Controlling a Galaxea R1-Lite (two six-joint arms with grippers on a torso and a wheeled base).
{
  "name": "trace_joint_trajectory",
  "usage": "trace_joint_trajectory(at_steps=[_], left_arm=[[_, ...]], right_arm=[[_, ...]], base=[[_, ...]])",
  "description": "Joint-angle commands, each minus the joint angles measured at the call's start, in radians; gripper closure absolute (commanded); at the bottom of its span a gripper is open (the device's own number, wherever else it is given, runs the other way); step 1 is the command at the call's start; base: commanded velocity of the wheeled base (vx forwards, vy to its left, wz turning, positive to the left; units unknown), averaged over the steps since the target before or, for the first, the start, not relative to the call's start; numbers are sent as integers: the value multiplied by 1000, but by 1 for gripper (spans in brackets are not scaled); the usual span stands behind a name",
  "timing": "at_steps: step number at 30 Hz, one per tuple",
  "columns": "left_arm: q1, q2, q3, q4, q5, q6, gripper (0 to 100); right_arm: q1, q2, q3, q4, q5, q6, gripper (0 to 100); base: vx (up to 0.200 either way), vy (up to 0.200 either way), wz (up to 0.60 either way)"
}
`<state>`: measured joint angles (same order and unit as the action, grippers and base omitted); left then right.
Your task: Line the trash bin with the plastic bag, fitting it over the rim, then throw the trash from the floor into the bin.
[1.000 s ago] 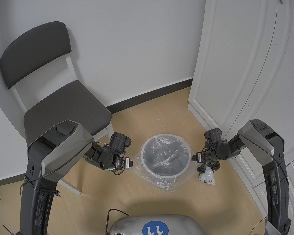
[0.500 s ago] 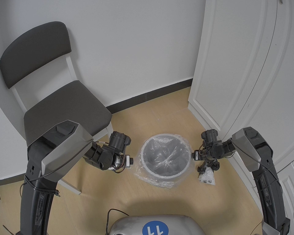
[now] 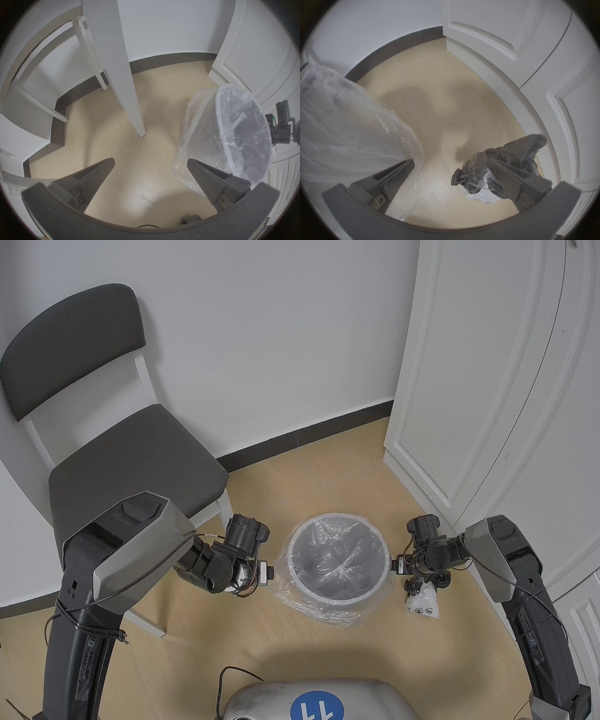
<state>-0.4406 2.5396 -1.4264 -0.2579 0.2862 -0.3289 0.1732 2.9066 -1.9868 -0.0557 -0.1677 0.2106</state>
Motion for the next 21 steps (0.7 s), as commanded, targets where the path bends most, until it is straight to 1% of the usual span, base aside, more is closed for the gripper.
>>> trace_joint_trajectory(at_steps=[1,7,11,13,17,21], left_arm=[[-1,24,0,-11,2,4,0],[-3,28,0,-11,2,2,0],[-1,27,0,-11,1,-1,0],[-1,25,0,-11,1,-1,0],[0,25,-2,-14,-1,-2,0],[-1,27,3,-38,-1,-1,0]], right_arm=[[3,45,-13,2,7,0,0],[5,48,-13,-30,11,15,0],[22,37,-13,-133,-4,61,0],[22,0,-13,-138,-6,72,0],[26,-99,103,-144,-3,101,0],[28,-188,209,-144,8,85,0]], base=[[0,0,0],[0,0,0],[0,0,0],[0,0,0],[0,0,0],[0,0,0]])
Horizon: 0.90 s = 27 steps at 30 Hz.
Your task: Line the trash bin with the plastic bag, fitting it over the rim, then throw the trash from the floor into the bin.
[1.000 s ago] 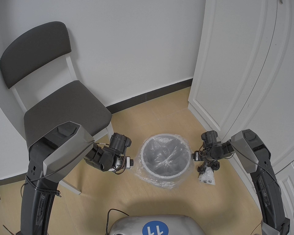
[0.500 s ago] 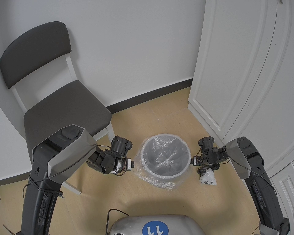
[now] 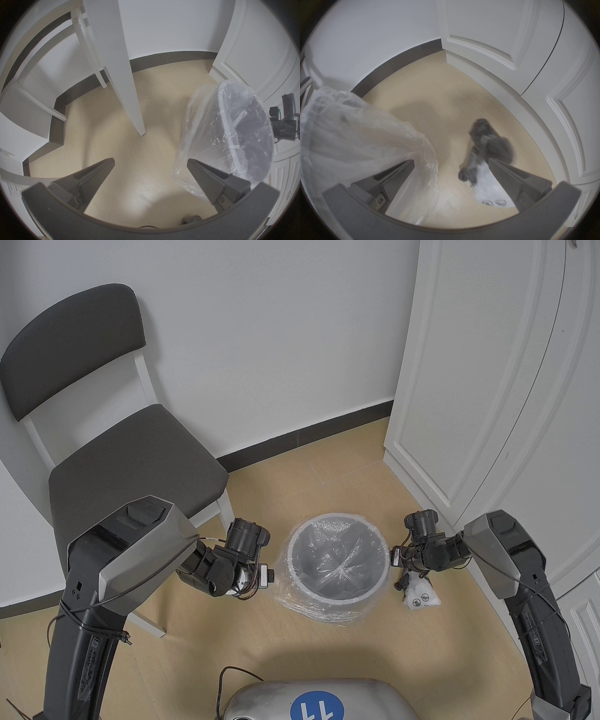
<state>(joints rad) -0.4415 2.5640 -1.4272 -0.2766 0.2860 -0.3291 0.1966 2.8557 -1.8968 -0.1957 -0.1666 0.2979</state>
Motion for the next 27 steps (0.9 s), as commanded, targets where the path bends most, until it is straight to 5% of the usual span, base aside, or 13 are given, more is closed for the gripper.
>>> trace_joint_trajectory(at_steps=[1,6,14,20,27], left_arm=[[0,1,4,-19,-1,-1,0],[-5,-2,13,-27,-5,-4,0],[-82,61,42,-240,-4,9,0],[-63,79,-33,-151,1,90,0],[-37,114,-228,103,-5,94,0]], right_arm=[[3,-148,131,-4,7,-3,0],[0,-157,142,-5,9,-37,0],[-29,-223,156,-2,12,-54,0],[-36,-248,159,-2,12,-52,0],[-54,-280,166,-2,12,-52,0]], base=[[0,0,0],[0,0,0],[0,0,0],[0,0,0],[0,0,0]])
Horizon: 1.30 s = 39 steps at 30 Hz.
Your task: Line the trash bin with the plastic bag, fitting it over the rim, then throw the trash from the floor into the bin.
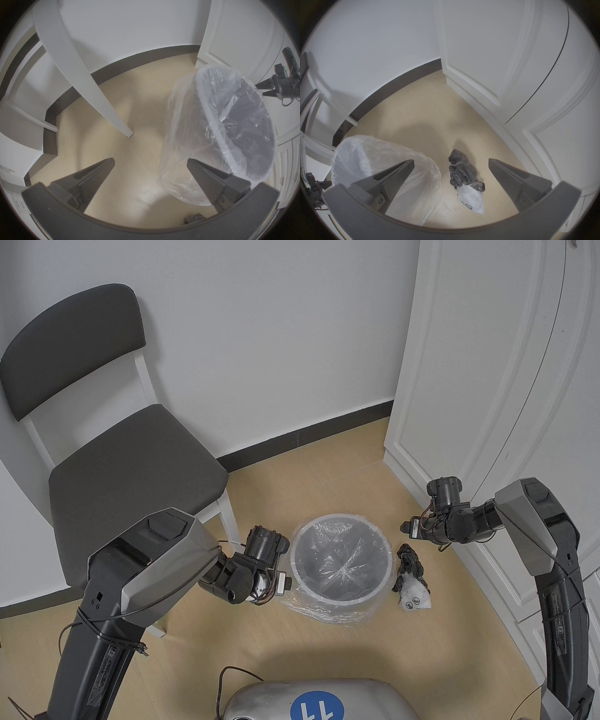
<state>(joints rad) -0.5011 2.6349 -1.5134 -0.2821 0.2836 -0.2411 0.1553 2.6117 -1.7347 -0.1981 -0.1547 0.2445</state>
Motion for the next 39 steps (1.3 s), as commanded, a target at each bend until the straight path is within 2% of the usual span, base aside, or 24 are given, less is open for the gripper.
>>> trace_joint_trajectory(at_steps=[1,7,11,12,21,26,29,32,34,39], left_arm=[[27,59,-191,150,-3,8,0],[49,195,-487,383,3,31,0],[58,208,-487,434,-34,48,0],[58,208,-487,428,-69,48,0],[65,209,-487,432,-115,55,0],[65,211,-487,423,-104,68,0],[65,214,-487,396,-61,89,0],[64,228,-487,322,52,97,0],[65,220,-487,347,132,105,0],[82,169,-487,428,143,92,0]], right_arm=[[-14,-39,4,0,0,1,0],[-23,-44,4,0,1,-2,0],[-22,-44,6,2,0,-4,0],[-23,-44,10,0,0,-5,0],[-23,-33,12,-1,0,-21,0],[-23,-27,29,-15,0,-30,0],[-22,-25,63,-63,0,-60,0],[-23,-25,103,-132,0,-96,0],[-23,-33,118,-164,1,-99,0],[-23,-51,124,-167,3,-96,0]], base=[[0,0,0],[0,0,0],[0,0,0],[0,0,0],[0,0,0],[0,0,0],[0,0,0],[0,0,0],[0,0,0],[0,0,0]])
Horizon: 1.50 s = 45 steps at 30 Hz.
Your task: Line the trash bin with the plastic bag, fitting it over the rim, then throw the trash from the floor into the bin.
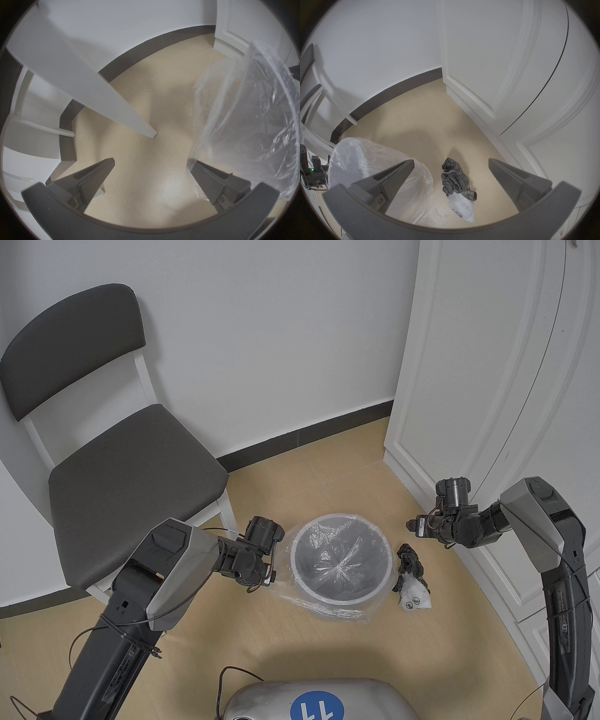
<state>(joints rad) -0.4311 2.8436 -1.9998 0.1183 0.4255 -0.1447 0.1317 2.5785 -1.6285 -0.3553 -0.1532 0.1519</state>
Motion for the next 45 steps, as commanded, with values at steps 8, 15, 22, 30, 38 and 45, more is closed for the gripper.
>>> trace_joint_trajectory(at_steps=[8,15,22,30,38,45], left_arm=[[-11,-247,234,-22,-113,-75,0],[-26,-294,394,-183,-126,-73,0],[-48,-520,613,-203,-137,-76,0],[-126,-796,920,-365,-148,-72,0],[-212,-1069,1087,-394,-149,-76,0],[-241,-1238,1208,-394,-151,-102,0]], right_arm=[[-4,-47,33,-7,1,-2,0],[-4,-113,102,-16,43,0,0],[5,-225,259,-211,63,5,0],[37,-432,542,-406,96,-6,0],[36,-574,694,-407,64,-26,0],[23,-589,766,-522,-35,-78,0]], base=[[0,0,0],[0,0,0],[0,0,0],[0,0,0],[0,0,0],[0,0,0]])
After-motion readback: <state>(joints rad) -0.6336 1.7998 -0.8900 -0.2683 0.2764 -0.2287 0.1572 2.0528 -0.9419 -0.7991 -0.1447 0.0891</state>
